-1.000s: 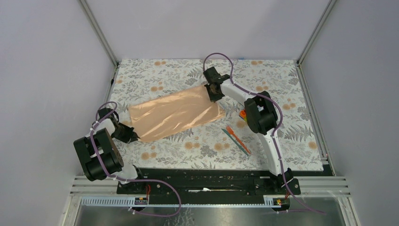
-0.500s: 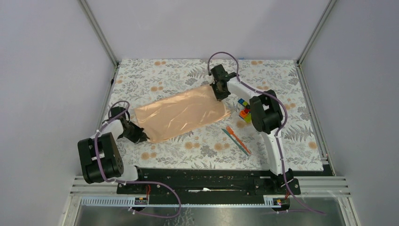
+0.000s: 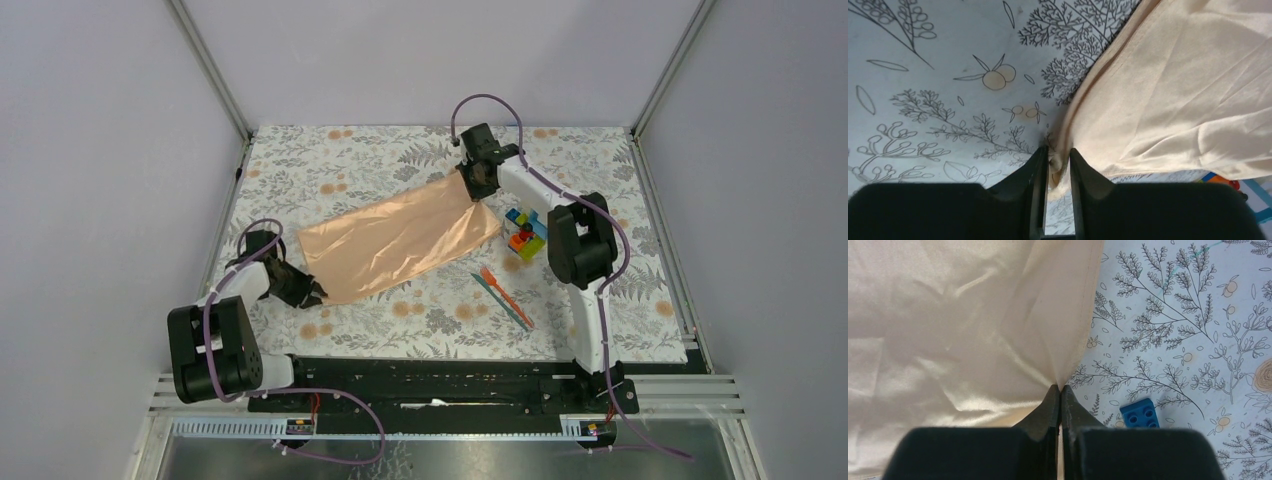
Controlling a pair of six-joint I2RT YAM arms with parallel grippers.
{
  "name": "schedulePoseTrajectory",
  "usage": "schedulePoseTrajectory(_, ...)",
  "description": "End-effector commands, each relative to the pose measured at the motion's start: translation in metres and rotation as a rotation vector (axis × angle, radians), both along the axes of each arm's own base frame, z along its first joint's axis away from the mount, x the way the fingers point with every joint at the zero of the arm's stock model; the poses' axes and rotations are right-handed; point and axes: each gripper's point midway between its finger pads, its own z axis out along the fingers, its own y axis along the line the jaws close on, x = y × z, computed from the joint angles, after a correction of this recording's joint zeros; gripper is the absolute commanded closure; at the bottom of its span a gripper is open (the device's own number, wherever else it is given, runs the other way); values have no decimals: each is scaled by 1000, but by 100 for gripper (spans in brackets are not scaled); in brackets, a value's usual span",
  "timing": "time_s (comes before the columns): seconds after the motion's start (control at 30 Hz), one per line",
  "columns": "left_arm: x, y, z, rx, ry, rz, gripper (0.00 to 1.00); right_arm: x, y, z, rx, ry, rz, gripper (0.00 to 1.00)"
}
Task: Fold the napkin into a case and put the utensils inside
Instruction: Fold the rectangle-folded napkin at the center of the board.
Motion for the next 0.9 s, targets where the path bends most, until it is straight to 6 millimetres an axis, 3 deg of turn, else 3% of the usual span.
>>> schedulePoseTrajectory(0.0, 6, 8, 13, 48, -35, 17, 63, 4, 1, 38, 32, -80, 11, 100)
schedulePoseTrajectory(0.1, 4, 11, 22, 70, -43, 18, 40, 0, 5, 39, 24, -84, 15, 100)
schedulePoseTrajectory(0.3, 3, 26, 52, 169, -91, 5, 13, -19, 29, 47, 8, -94, 56, 100)
schedulePoseTrajectory(0.5, 15, 46, 95, 291, -186, 5, 10, -56, 82, 49, 40, -68, 156, 100)
schedulePoseTrajectory(0.67, 28, 57, 125, 366, -265, -10, 10, -98, 152, 42, 122, -18, 262, 100)
schedulePoseTrajectory(0.87, 29, 64, 139, 415, -285, -37, 10, -149, 238, 36, 341, 105, 366, 100)
